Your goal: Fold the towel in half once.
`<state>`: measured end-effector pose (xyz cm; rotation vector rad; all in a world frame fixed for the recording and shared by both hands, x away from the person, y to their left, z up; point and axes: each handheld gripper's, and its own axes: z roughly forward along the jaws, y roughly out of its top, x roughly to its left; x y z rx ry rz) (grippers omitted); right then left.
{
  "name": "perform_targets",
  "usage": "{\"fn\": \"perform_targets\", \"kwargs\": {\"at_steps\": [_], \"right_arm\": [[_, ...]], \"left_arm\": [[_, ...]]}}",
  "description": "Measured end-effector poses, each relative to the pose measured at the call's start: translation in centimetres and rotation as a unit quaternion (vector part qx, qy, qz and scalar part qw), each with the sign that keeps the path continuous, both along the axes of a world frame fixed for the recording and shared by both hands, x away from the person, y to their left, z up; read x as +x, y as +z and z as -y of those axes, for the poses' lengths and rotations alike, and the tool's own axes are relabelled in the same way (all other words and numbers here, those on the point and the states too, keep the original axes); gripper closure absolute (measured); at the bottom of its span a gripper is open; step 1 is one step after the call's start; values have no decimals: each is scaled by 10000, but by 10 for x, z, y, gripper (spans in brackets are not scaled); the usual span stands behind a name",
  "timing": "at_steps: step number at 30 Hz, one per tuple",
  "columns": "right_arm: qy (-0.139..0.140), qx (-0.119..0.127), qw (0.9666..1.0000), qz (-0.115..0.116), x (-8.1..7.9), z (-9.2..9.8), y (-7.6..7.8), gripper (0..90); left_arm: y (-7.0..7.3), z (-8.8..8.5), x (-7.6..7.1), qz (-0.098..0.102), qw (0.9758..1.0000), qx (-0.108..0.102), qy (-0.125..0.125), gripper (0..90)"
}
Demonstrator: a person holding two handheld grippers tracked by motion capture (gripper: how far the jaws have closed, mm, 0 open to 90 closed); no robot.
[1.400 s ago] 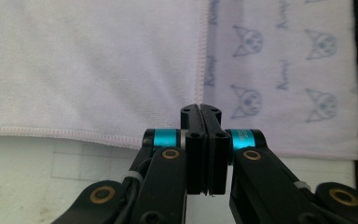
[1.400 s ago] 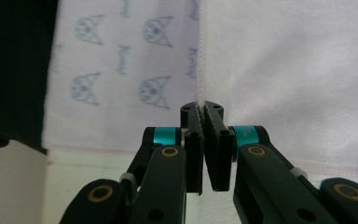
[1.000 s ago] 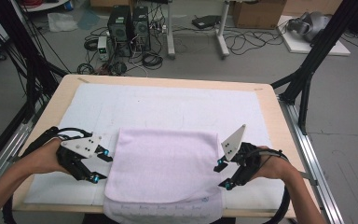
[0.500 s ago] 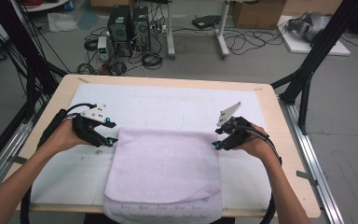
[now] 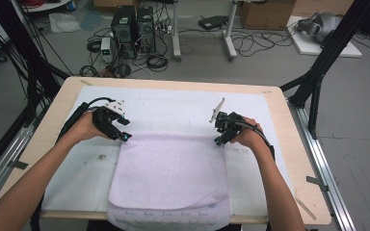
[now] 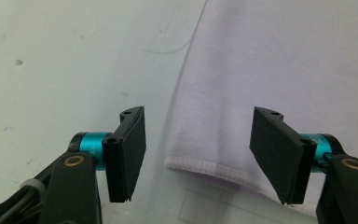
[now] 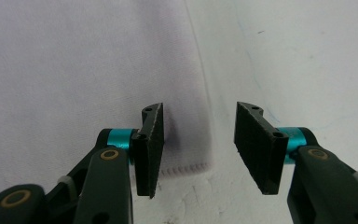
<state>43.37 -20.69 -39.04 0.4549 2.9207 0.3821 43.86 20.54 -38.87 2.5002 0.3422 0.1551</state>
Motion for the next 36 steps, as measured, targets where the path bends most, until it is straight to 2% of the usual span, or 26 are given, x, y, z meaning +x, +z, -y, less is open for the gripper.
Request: {"fn": "perform_targets", "kwargs": {"at_steps": [3, 5, 7, 8, 9, 11, 12, 13, 14, 16, 17, 19, 22, 24, 27, 31, 36], "right_arm": [[75, -203, 9996, -186, 4, -6, -4, 540], [166, -236, 9993, -250, 7, -8, -6, 584], [186, -257, 9990, -328, 8, -9, -10, 621], [212, -333, 9985, -372, 8, -10, -12, 640], [247, -381, 9981, -415, 9, -11, -14, 696], [275, -358, 9978, -489, 9, -12, -14, 805], [277, -378, 9978, -478, 9, -13, -13, 845], [256, -394, 9976, -502, 8, -14, -13, 855], [235, -428, 9976, -491, 7, -14, -12, 862], [177, -502, 9977, -420, 7, -16, -11, 872], [186, -525, 9980, -284, 8, -16, -10, 874], [58, -524, 9986, -76, 9, -17, -7, 876], [-48, -425, 9990, 129, 11, -15, -2, 877], [-140, -428, 9986, 263, 13, -14, 2, 878], [-288, -289, 9978, 522, 17, -12, 10, 879], [-453, -213, 9966, 652, 25, -10, 20, 879], [-560, -147, 9950, 811, 41, -7, 33, 879]], "left_arm": [[-2, 6, 5, -118, 9998, 157, -67, 377], [-4, 8, 7, -216, 9995, 205, -40, 411], [-8, 11, 10, -277, 9989, 383, -12, 419], [-11, 12, 11, -311, 9981, 540, -1, 436], [-14, 13, 13, -377, 9975, 604, -2, 485], [-18, 16, 14, -360, 9962, 786, 43, 568], [-19, 17, 14, -376, 9957, 842, -31, 658], [-20, 18, 14, -363, 9951, 910, -90, 735], [-21, 20, 13, -354, 9949, 947, -14, 814], [-20, 23, 14, -391, 9941, 1004, 132, 861], [-19, 23, 15, -379, 9940, 1017, 165, 866], [-16, 22, 17, -268, 9938, 1049, 256, 869], [-9, 21, 22, -185, 9944, 984, 336, 871], [-5, 20, 25, -90, 9943, 989, 378, 871], [2, 19, 31, 75, 9941, 965, 489, 872], [15, 19, 42, 177, 9943, 879, 573, 872], [33, 20, 61, 271, 9941, 900, 550, 873]]}}
